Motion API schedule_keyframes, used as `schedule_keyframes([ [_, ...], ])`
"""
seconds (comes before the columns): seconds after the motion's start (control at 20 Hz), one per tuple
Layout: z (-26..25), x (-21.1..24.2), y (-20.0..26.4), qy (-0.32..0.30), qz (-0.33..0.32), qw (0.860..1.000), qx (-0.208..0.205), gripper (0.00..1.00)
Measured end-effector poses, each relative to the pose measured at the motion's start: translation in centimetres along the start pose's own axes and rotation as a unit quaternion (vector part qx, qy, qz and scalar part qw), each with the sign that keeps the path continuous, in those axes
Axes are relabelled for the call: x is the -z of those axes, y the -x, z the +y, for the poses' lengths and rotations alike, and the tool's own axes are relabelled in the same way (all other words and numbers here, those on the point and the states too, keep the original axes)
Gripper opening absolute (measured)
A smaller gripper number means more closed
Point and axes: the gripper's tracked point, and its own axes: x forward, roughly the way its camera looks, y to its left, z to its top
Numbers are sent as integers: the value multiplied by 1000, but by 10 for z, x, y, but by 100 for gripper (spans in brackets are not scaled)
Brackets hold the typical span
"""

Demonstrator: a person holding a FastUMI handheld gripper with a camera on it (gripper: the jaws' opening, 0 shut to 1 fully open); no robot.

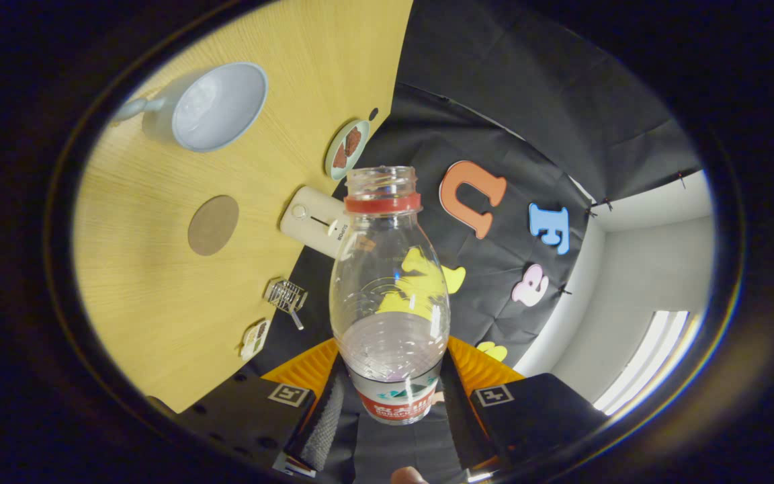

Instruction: Take the bottle from table, then pour the juice into the cup, finally place the bottle on the coaster

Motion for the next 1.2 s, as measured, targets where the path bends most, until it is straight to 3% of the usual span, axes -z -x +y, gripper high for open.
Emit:
schedule_keyframes([
  [0.35, 2, 11, 9, -89, 9, 996, -15, 75],
  [0.7, 11, 20, 27, -238, 13, 970, -45, 75],
  [1.0, 11, 22, 50, -427, -9, 901, -76, 75],
  [1.15, 8, 22, 60, -519, -23, 850, -94, 75],
  [1.2, 6, 20, 63, -558, -30, 823, -102, 75],
])
